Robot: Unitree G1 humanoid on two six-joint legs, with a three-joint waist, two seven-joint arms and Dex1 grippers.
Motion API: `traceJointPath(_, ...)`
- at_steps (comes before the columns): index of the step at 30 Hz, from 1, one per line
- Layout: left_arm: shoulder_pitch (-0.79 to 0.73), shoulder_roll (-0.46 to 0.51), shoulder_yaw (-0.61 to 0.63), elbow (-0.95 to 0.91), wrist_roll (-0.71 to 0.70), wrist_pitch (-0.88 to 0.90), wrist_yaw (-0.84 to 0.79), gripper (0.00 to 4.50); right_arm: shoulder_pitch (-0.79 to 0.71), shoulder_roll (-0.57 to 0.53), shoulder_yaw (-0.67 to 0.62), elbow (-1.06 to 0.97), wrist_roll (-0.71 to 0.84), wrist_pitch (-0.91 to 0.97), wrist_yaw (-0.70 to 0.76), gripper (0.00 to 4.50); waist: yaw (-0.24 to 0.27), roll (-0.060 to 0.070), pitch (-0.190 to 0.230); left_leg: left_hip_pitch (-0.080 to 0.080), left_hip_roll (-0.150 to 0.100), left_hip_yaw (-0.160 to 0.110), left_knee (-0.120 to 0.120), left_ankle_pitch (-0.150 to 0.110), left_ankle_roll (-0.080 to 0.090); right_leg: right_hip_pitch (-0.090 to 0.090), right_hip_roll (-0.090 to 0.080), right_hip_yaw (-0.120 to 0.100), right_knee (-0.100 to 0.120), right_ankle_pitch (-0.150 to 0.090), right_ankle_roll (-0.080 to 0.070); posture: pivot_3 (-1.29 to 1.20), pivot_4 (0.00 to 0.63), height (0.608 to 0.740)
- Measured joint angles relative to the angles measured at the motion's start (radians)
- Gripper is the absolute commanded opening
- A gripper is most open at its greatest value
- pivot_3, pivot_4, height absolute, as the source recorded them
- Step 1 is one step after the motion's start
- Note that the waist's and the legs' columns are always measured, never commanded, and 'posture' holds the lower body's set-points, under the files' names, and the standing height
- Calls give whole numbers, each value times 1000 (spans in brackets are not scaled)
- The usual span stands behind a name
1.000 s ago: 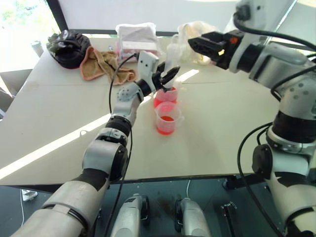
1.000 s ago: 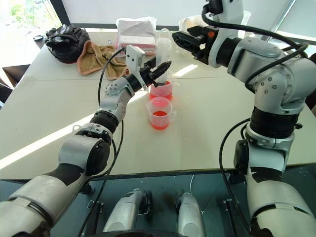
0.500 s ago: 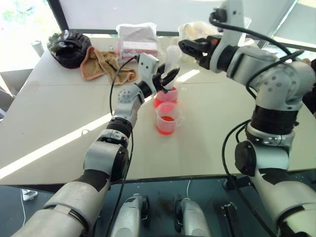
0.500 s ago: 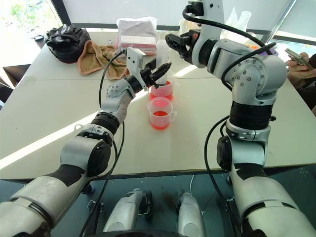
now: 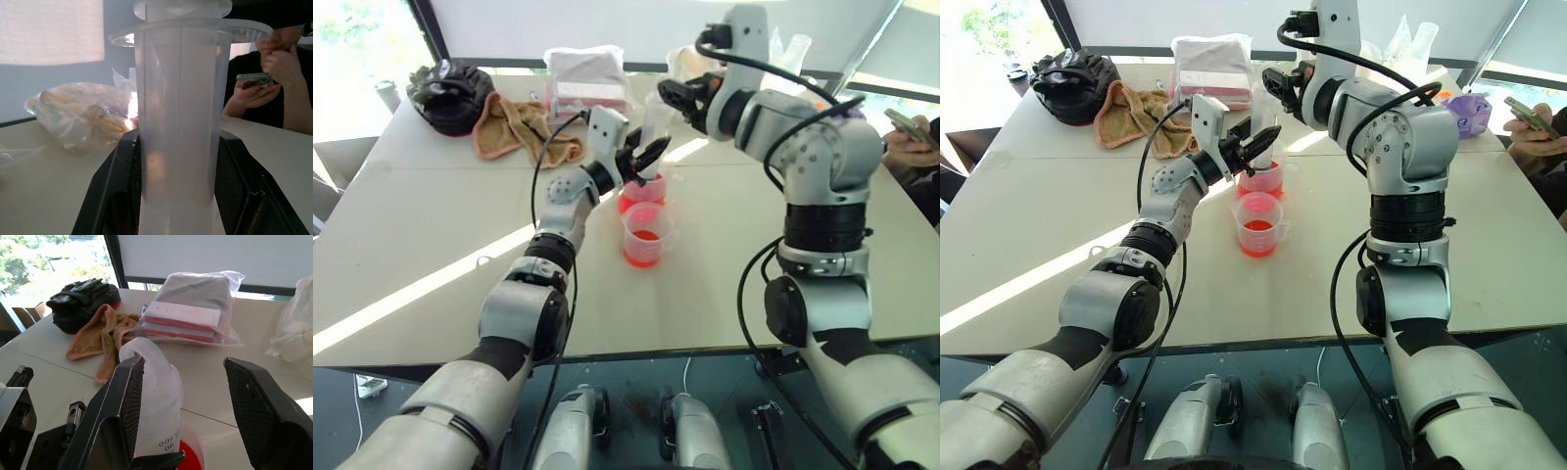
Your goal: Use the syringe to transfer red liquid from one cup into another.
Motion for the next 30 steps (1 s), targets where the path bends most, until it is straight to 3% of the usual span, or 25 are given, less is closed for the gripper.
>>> traceJointPath(3,2,0,0,-13,-1,23,-10,1402,-14,13,1,22,-10,-6,0,1772,-2,0,0,0,0,0,0,0,0,0,0,0,0,0,0,0,150,740)
traceJointPath(6,2,2,1,-23,-1,48,-10,1402,-25,28,11,27,-10,-6,4,209,-3,0,0,0,0,0,0,0,0,0,0,0,0,0,0,0,150,740)
traceJointPath(7,3,6,2,-25,-1,55,-9,1402,-27,28,12,29,-14,-4,6,28,-2,0,0,0,0,0,0,0,0,0,0,0,0,0,0,0,150,740)
traceJointPath(30,13,11,-7,-66,2,110,-21,1402,-30,40,-52,34,14,13,6,28,-2,0,0,0,0,0,-1,0,0,0,0,0,0,0,0,0,150,740)
